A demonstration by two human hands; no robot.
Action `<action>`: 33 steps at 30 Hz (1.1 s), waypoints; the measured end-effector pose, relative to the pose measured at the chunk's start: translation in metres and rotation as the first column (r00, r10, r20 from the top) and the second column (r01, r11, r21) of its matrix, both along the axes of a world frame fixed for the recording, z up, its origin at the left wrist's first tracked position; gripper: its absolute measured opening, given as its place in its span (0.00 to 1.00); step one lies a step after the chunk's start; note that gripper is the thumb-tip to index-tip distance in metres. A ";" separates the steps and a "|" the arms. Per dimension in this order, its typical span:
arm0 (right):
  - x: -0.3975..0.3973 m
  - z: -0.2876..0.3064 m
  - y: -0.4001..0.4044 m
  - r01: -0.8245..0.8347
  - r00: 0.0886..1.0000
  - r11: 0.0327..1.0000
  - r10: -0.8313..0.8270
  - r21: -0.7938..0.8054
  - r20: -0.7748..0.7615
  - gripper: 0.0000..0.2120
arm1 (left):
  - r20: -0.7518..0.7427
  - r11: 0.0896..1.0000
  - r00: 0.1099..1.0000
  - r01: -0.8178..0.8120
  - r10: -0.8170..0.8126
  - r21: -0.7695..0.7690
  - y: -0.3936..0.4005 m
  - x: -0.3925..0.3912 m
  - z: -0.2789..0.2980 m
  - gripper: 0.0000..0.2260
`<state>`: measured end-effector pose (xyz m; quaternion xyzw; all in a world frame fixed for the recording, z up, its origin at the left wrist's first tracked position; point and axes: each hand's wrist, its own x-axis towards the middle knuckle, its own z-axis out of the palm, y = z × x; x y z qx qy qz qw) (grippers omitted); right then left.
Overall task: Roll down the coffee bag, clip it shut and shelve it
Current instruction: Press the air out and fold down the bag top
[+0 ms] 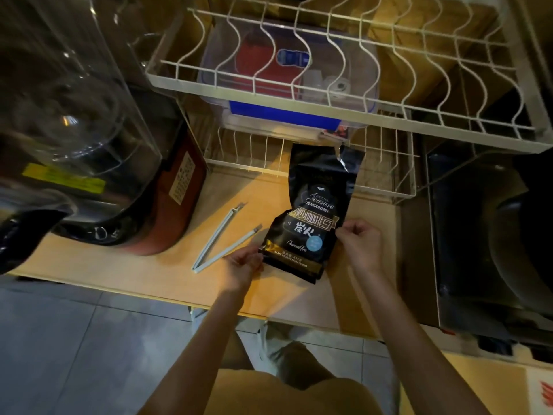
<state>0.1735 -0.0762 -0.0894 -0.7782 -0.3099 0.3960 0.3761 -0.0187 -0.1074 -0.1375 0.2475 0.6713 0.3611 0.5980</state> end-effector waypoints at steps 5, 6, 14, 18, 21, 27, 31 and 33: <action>-0.015 0.045 -0.005 -0.297 0.861 0.900 0.108 0.320 0.497 0.08 | -0.057 0.988 0.987 0.151 -0.150 0.021 0.007 -0.001 0.005 0.13; -0.023 0.053 0.001 -0.482 0.775 0.821 0.237 0.306 0.586 0.07 | -0.071 0.985 0.984 0.169 -0.166 0.027 0.009 -0.001 0.006 0.14; -0.091 0.032 0.072 -0.810 -0.345 0.034 0.780 -0.586 0.523 0.10 | -0.160 0.999 0.986 0.040 -0.038 0.006 0.013 0.004 -0.005 0.19; -0.094 0.030 0.069 -0.774 -0.432 -0.005 0.736 -0.633 0.521 0.08 | -0.176 0.999 0.984 0.033 -0.033 -0.005 0.009 0.003 -0.009 0.17; -0.092 0.037 0.062 -0.784 -0.455 -0.020 0.700 -0.621 0.551 0.07 | -0.229 0.998 0.972 0.063 -0.057 0.018 0.010 0.003 -0.007 0.18; -0.084 0.044 0.053 -0.788 -0.438 0.033 0.672 -0.615 0.597 0.07 | -0.480 0.943 0.835 0.329 -0.269 0.043 0.026 0.000 0.008 0.15; -0.076 0.050 0.057 -0.810 -0.363 0.076 0.714 -0.582 0.599 0.06 | -0.396 0.891 0.825 0.452 -0.404 0.033 0.031 -0.002 0.015 0.10; -0.076 0.051 0.056 -0.815 -0.347 0.090 0.715 -0.572 0.607 0.06 | -0.351 0.931 0.890 0.349 -0.291 0.112 0.029 0.002 0.014 0.14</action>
